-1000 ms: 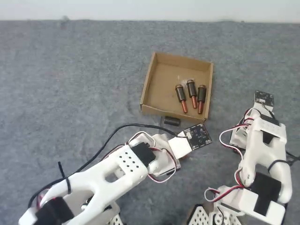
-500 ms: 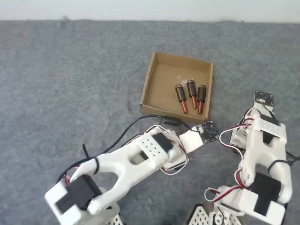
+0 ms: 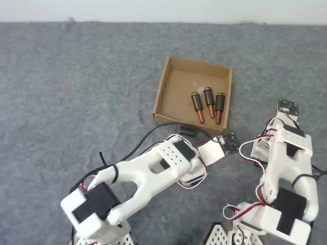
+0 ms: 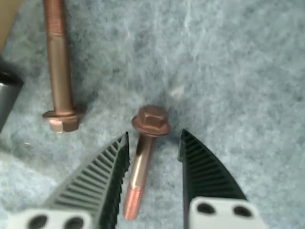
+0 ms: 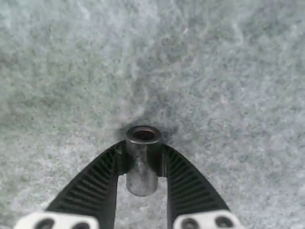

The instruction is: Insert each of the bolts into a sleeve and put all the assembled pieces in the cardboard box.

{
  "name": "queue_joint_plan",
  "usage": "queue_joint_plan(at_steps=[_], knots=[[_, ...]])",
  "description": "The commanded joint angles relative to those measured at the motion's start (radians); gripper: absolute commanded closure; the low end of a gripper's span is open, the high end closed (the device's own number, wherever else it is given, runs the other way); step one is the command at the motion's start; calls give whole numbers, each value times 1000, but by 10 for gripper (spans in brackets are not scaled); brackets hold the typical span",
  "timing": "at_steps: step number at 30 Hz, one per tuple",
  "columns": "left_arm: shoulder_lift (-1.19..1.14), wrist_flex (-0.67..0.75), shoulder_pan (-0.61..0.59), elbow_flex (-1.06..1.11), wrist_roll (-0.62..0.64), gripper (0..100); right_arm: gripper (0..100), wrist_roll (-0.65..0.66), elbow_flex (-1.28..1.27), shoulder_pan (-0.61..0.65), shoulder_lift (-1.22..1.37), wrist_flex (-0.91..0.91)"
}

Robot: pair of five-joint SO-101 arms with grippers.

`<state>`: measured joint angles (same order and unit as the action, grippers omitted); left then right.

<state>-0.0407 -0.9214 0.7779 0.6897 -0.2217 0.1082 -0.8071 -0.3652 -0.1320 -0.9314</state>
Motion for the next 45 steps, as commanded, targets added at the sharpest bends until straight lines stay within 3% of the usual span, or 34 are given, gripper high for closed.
queue_joint_plan(at_steps=[1,16,22,32,39,45], knots=[[-21,-21,5,-73,-6,862,992,0,49,5,-4,-5],[-41,-21,5,-104,9,991,992,0,49,5,-2,-5],[-40,-51,-34,-125,169,990,992,0,49,7,-2,-4],[160,-181,-296,-131,227,990,992,0,49,8,-4,-1],[301,-107,-477,-36,229,990,992,0,49,21,-4,1],[269,-37,-689,-27,364,990,992,0,49,19,-5,-4]])
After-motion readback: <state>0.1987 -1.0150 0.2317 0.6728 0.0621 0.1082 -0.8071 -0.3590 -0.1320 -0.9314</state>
